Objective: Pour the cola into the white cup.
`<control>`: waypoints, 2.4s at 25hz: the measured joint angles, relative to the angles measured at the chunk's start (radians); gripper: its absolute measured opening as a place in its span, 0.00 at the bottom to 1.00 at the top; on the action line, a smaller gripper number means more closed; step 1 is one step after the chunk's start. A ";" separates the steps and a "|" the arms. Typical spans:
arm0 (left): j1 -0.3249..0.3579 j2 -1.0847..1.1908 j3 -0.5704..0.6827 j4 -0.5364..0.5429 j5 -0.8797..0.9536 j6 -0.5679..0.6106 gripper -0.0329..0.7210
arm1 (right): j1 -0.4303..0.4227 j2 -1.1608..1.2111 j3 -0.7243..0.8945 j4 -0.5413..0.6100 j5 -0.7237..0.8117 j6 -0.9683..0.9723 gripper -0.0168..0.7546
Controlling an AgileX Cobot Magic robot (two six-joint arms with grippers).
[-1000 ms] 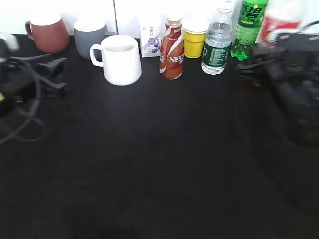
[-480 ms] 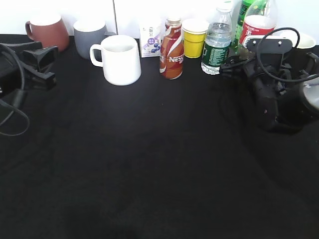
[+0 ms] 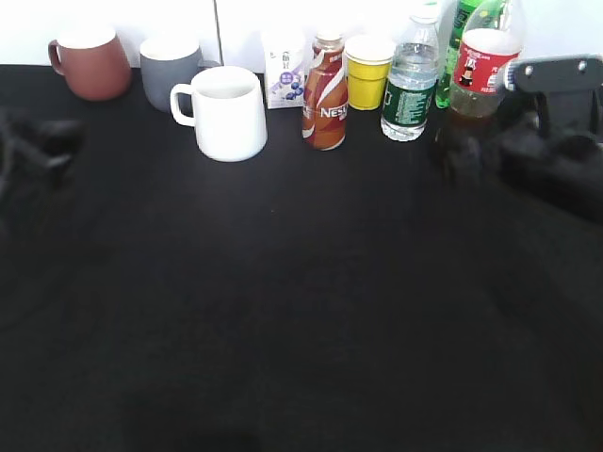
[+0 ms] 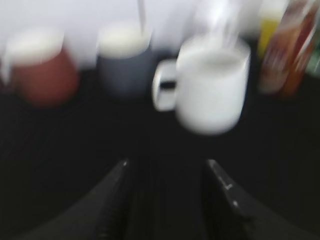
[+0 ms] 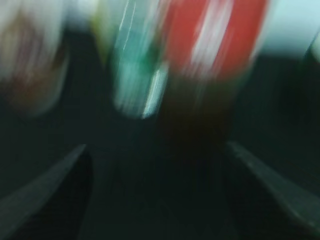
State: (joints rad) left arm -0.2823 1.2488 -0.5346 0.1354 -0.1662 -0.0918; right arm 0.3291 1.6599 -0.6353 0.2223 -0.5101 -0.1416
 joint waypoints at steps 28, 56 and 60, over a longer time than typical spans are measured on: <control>0.000 -1.105 -0.018 -0.129 1.299 -0.001 0.78 | 0.000 -1.503 0.130 -0.222 1.550 0.269 0.79; 0.201 -1.256 -0.018 -0.135 1.293 -0.001 0.64 | -0.337 -1.669 0.130 -0.217 1.553 0.270 0.79; 0.201 -1.256 -0.018 -0.135 1.293 -0.001 0.60 | -0.337 -1.669 0.130 -0.217 1.553 0.270 0.79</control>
State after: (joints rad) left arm -0.0813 -0.0072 -0.5528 0.0000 1.1268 -0.0928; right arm -0.0076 -0.0088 -0.5052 0.0056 1.0427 0.1285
